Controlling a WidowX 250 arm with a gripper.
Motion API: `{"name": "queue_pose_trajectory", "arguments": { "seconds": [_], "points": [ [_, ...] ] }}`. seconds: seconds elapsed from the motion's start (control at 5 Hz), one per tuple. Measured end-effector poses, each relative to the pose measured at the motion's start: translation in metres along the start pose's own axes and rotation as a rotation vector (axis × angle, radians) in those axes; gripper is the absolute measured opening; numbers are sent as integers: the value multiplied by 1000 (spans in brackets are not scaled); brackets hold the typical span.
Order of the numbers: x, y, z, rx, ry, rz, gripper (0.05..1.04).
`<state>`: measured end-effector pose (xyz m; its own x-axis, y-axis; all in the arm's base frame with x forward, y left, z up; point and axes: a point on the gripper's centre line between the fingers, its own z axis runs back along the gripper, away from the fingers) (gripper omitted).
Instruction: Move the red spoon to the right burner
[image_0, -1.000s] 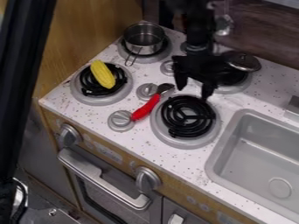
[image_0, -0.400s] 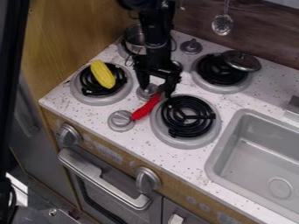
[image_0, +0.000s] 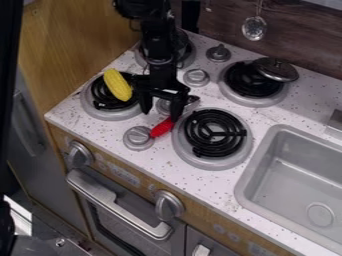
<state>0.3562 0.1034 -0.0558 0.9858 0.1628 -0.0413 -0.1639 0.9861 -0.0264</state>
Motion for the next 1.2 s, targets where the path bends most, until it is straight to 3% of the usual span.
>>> {"name": "queue_pose_trajectory", "arguments": {
  "seconds": [0.4, 0.6, 0.8, 1.0, 1.2],
  "points": [
    [-16, -3, -2, -38, 81, -6, 999],
    [-14, -4, 1, -41, 91, -23, 999],
    [-15, -8, -11, -59, 154, -65, 999],
    [-15, -8, -14, -62, 182, -84, 998],
    [-15, -6, -19, -49, 169, -89, 961]
  ]
}}
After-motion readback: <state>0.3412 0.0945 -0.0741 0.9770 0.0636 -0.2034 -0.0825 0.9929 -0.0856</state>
